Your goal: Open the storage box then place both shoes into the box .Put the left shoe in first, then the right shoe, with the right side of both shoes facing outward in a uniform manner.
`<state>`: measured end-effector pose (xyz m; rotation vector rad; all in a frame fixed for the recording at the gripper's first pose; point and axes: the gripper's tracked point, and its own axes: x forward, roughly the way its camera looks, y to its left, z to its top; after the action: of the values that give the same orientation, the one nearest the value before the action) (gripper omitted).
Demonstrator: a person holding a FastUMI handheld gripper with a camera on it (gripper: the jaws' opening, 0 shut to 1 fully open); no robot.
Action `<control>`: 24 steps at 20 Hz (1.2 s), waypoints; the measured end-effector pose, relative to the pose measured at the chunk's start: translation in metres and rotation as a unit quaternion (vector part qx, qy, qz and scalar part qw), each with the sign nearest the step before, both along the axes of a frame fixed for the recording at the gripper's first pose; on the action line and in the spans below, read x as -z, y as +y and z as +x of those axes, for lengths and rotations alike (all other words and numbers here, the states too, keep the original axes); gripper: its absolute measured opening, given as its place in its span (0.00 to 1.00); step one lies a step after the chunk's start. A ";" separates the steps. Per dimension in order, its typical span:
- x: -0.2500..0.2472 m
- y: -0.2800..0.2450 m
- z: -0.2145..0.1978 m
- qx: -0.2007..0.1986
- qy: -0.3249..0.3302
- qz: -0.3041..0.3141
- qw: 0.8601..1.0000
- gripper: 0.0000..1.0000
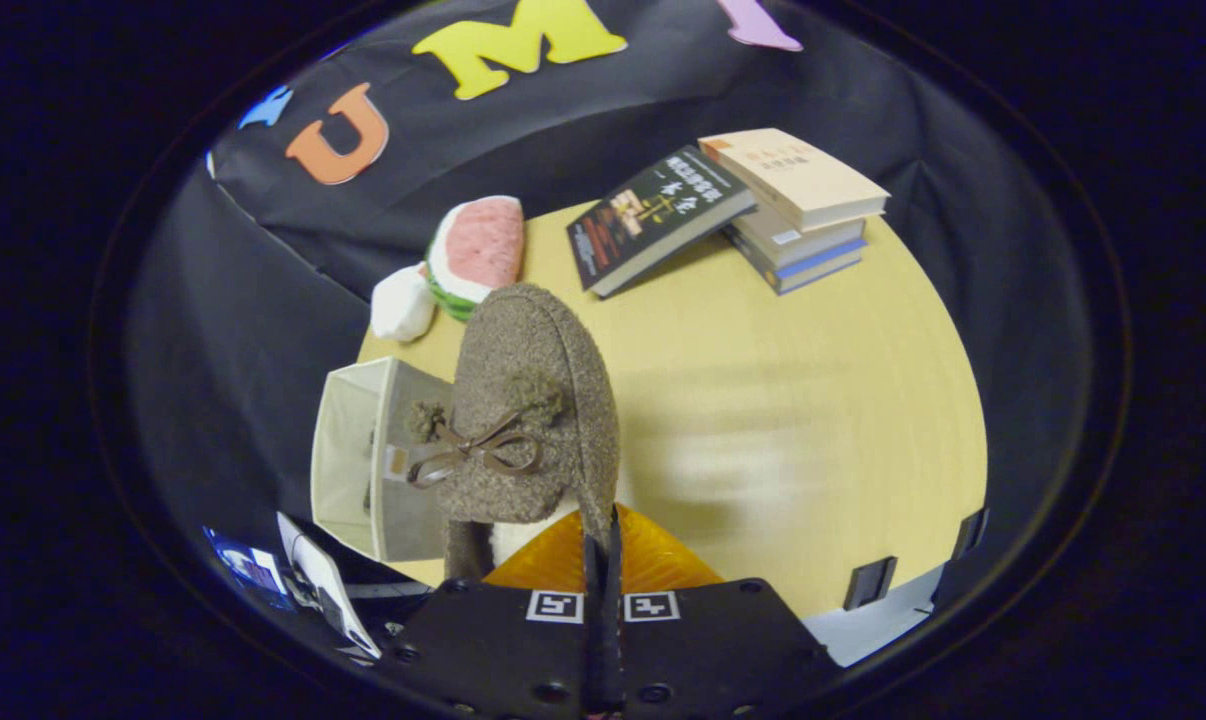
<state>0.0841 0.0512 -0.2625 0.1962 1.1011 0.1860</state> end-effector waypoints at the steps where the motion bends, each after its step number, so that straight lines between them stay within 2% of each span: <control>1: -0.005 0.023 -0.002 -0.011 -0.003 0.001 1.000 0.00; 8: -0.011 0.190 -0.011 -0.062 -0.003 0.005 0.998 0.00; 11: 0.013 0.242 -0.008 -0.048 0.008 -0.012 0.999 0.00; 15: 0.058 0.259 0.004 0.004 0.030 -0.071 0.997 0.00; 20: 0.097 0.249 0.017 0.047 0.044 -0.145 0.987 0.01; 22: 0.108 0.247 0.020 0.070 0.057 -0.158 0.983 0.00; 24: 0.116 0.249 0.027 0.075 0.060 -0.168 0.981 0.00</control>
<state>0.1112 0.3001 -0.3787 -0.0125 1.2146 -0.1494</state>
